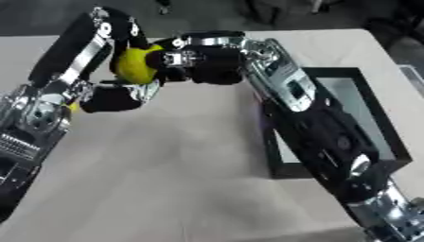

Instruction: Pick up the objects with one hand, pass them to the other hand, and then place them into the box on the other side of the table.

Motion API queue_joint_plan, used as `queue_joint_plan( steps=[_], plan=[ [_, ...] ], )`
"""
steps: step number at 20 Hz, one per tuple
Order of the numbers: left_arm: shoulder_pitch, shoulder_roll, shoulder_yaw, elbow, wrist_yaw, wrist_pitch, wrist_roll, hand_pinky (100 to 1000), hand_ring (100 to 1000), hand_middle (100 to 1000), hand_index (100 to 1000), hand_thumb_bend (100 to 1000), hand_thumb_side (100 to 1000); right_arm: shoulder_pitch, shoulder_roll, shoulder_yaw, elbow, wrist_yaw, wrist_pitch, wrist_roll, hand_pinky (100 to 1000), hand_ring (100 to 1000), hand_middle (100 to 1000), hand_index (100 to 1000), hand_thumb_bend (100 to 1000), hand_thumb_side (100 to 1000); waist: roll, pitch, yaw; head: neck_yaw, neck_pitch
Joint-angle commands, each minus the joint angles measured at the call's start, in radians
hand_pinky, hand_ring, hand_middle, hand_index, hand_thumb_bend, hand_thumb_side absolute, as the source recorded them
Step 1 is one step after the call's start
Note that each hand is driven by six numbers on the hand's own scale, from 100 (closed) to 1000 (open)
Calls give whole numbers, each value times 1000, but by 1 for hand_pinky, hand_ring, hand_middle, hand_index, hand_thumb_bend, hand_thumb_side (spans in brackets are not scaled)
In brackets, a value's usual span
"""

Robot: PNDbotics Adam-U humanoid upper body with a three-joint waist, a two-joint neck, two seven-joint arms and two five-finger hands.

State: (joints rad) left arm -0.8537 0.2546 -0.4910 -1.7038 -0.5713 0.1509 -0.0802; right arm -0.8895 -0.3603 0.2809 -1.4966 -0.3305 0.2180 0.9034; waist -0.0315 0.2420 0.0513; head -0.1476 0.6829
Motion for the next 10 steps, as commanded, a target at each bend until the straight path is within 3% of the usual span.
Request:
queue_joint_plan(
  steps=[1, 7, 10],
  plan=[
    [-16, -11, -11, -3, -13, 2, -10, 729, 533, 483, 501, 100, 100, -34, 6, -34, -3, 8, 23, 1, 1000, 1000, 1000, 1000, 100, 513, -10, -9, -2, -2, -7],
    [-17, -16, -7, -6, -45, 17, -10, 736, 545, 495, 577, 162, 100, -35, 9, -46, -1, 0, 55, -61, 1000, 1000, 1000, 1000, 100, 416, -9, -10, -2, -3, -6],
    [-18, -19, -5, -6, -70, 27, 0, 736, 547, 497, 587, 174, 100, -35, 9, -45, -5, -9, 70, -86, 1000, 1000, 1000, 959, 100, 392, -9, -10, -2, -3, -7]
  ],
)
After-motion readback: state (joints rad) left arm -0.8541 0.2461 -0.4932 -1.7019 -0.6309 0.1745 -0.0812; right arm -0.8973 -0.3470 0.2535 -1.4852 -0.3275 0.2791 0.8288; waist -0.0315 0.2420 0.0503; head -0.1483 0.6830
